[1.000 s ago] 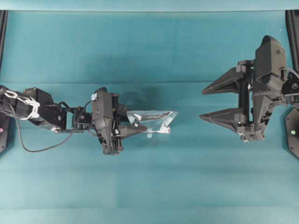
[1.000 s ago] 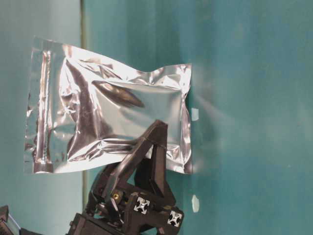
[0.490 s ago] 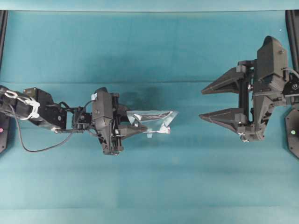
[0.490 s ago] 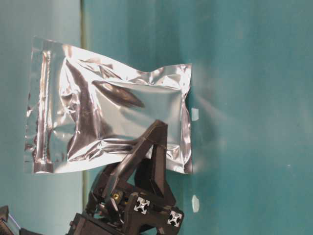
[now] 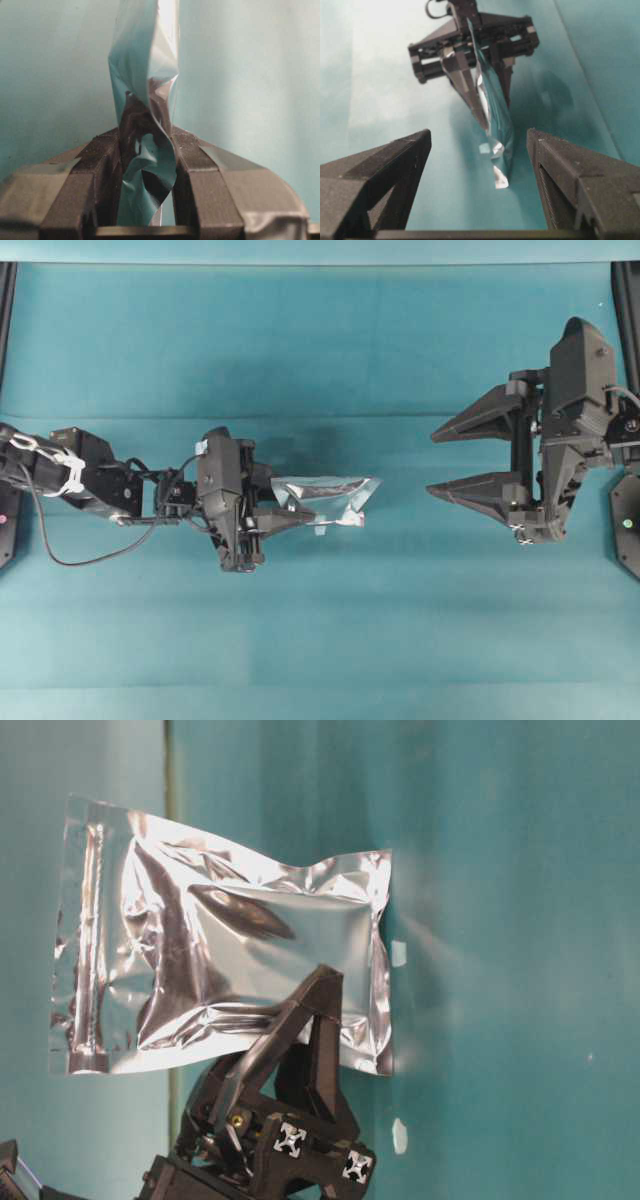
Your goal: Hand over the silver zip bag and make it stand upright.
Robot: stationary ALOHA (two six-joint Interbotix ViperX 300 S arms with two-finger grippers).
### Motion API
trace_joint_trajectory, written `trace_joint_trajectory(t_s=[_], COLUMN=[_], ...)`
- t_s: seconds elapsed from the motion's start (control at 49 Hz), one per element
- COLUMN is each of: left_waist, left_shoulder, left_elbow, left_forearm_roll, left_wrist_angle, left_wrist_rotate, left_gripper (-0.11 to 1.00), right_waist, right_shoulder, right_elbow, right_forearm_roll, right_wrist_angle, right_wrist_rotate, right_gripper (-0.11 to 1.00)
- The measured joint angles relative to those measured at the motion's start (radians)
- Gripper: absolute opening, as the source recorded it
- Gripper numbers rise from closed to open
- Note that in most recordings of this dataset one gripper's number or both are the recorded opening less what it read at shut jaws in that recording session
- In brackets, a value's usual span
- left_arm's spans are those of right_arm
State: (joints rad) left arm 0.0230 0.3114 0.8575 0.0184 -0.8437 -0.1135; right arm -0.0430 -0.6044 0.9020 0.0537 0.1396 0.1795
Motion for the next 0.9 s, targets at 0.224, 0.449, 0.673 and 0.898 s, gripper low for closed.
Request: trace_joint_trajectory(t_s=[0.224,0.449,0.673,0.898], left_waist=[0.0,0.0,0.0,0.0], left_shoulder=[0.0,0.0,0.0,0.0], left_elbow=[0.0,0.0,0.0,0.002], left_forearm_roll=[-0.002,-0.002,-0.002,0.0], left_wrist_angle=[0.0,0.002,0.002,0.002], left_wrist_rotate=[-0.002,-0.002,-0.002,-0.002], left_gripper=[0.3,0.3,0.3,0.3], right_waist=[0.002,0.0,0.006,0.009], right_shoulder=[-0.002,-0.002,-0.002,-0.002], right_elbow=[0.002,0.003,0.012,0.014], right_forearm_roll=[0.002,0.0,0.0,0.0], right_wrist_angle=[0.0,0.0,0.002,0.003], right_wrist_rotate=[0.0,0.0,0.0,0.0], right_gripper=[0.85,0.85,0.85,0.85])
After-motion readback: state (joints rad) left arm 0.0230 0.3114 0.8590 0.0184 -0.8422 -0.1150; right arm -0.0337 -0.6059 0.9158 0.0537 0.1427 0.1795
